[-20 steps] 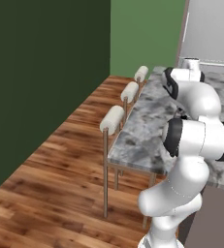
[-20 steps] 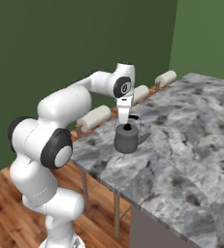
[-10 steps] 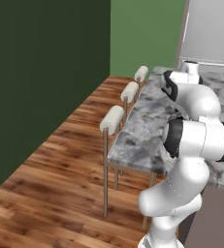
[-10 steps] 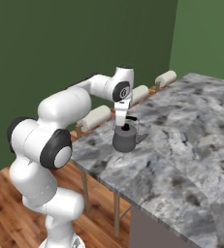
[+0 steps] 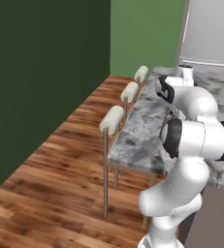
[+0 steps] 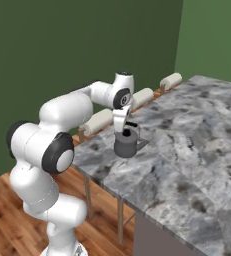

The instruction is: The kettle is done boiling. Turn off the stove, then wait for 300 timesteps before moving the kettle to the dining table.

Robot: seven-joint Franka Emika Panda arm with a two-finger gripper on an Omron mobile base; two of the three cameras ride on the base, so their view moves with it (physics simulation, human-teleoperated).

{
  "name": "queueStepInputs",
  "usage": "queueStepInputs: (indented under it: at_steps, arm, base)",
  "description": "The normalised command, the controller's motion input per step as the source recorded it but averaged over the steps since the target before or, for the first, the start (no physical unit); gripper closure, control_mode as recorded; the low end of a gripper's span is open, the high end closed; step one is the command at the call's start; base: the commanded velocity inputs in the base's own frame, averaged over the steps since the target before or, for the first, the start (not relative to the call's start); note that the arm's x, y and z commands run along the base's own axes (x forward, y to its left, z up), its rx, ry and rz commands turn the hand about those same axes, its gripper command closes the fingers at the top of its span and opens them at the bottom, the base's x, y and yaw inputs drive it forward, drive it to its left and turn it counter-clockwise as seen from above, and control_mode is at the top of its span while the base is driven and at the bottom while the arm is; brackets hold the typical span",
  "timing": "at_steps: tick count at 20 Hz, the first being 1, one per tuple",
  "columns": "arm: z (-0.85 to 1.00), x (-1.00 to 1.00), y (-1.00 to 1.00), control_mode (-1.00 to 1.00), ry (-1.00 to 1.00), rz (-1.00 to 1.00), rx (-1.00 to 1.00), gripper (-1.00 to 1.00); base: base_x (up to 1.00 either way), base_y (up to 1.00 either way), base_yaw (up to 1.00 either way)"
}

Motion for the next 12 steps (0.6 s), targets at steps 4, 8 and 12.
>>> queueStepInputs:
  at_steps: [4, 8, 12]
  arm:
    - [-0.24, 0.14, 0.03, -1.0, 0.0, -0.06, 0.0, 1.0]
    - [-0.26, 0.16, 0.01, -1.0, -0.01, -0.06, 0.0, 1.0]
    - [-0.19, 0.13, 0.02, -1.0, 0.0, -0.07, 0.0, 1.0]
  base:
    - [0.0, 0.0, 0.0]
    - [0.0, 0.0, 0.0]
    - [0.0, 0.0, 0.0]
